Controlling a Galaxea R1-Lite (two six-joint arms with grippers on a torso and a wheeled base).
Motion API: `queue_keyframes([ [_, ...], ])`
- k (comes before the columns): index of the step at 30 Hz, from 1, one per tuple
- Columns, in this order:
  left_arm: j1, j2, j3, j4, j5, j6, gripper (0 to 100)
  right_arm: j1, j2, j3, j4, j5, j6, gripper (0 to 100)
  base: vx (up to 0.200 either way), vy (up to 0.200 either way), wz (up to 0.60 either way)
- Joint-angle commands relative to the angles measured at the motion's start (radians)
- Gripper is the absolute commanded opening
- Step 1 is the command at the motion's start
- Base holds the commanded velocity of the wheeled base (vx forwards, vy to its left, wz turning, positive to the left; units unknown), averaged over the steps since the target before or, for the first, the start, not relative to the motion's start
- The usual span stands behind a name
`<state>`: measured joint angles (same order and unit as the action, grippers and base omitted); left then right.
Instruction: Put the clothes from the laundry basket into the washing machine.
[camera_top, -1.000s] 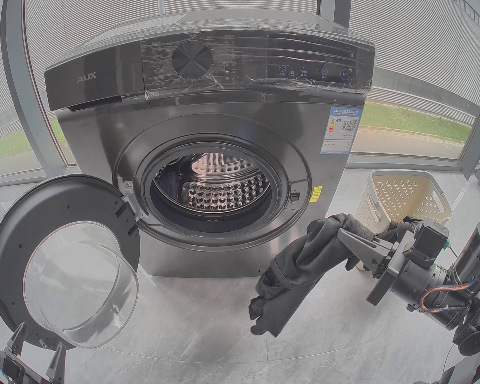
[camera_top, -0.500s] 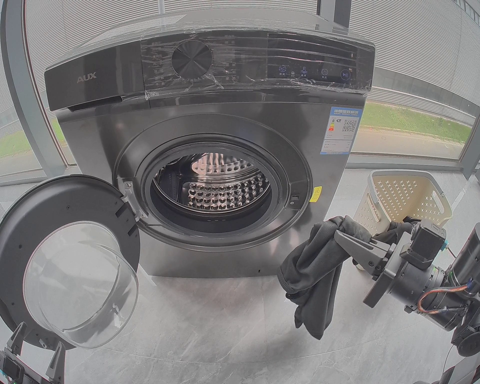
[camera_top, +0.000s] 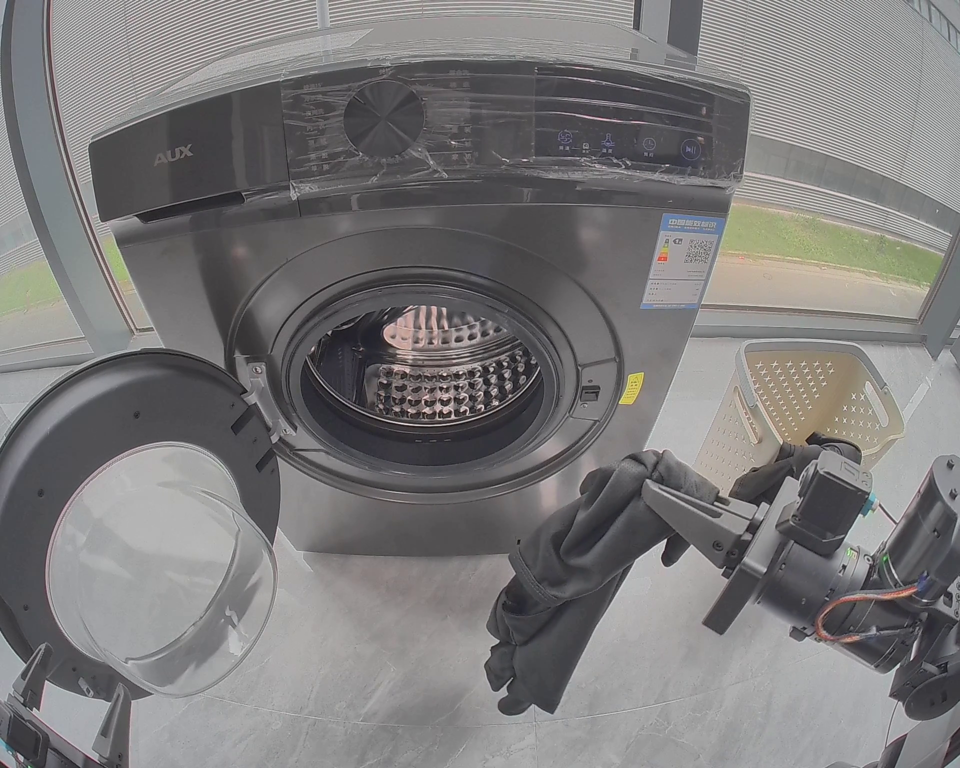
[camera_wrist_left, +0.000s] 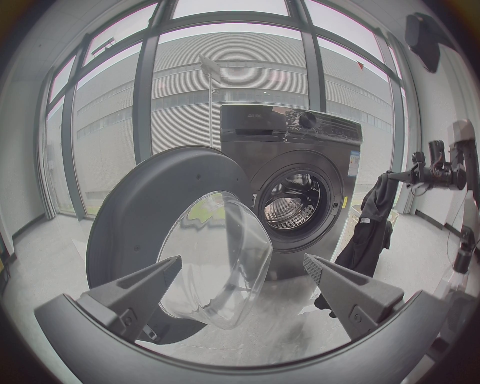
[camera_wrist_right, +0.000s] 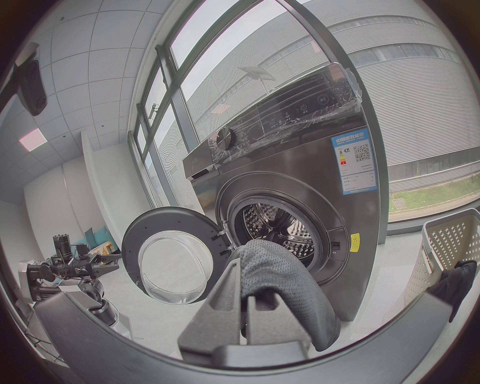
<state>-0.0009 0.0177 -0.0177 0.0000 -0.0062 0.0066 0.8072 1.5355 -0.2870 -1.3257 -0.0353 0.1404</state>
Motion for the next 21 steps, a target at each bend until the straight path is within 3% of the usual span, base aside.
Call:
queue_keyframes([
  [1,0.002,-0.018,0.018,-0.002,-0.009,0.049,100,0.03,0.041,-0.017,-0.004,-0.005,0.002,0,0.0,0.0,0.0],
  [6,0.001,-0.018,0.018,-0.003,-0.02,0.049,100,0.056,0.049,-0.069,-0.004,-0.009,0.047,0,0.0,0.0,0.0],
  [15,0.001,-0.018,0.018,-0.005,-0.021,0.046,100,0.072,0.069,-0.115,-0.006,-0.046,0.048,0,0.0,0.0,0.0],
  [16,0.004,-0.018,-0.001,-0.025,-0.014,0.032,100,0.072,0.074,-0.116,-0.007,-0.046,0.048,0,0.0,0.0,0.0],
  [18,0.009,0.018,-0.163,-0.091,-0.026,0.006,100,0.073,0.08,-0.113,-0.012,-0.048,0.047,0,0.0,0.0,0.0],
  [19,0.01,0.027,-0.176,-0.095,-0.026,0.001,100,0.073,0.08,-0.113,-0.013,-0.048,0.047,0,0.0,0.0,0.0],
  [20,-0.005,0.136,-0.304,-0.08,-0.029,-0.014,100,0.078,0.087,-0.118,-0.023,-0.046,0.045,0,0.0,0.0,0.0],
  [21,-0.01,0.173,-0.329,-0.052,-0.037,-0.011,100,0.079,0.103,-0.129,-0.026,-0.046,0.045,0,0.0,0.0,0.0],
])
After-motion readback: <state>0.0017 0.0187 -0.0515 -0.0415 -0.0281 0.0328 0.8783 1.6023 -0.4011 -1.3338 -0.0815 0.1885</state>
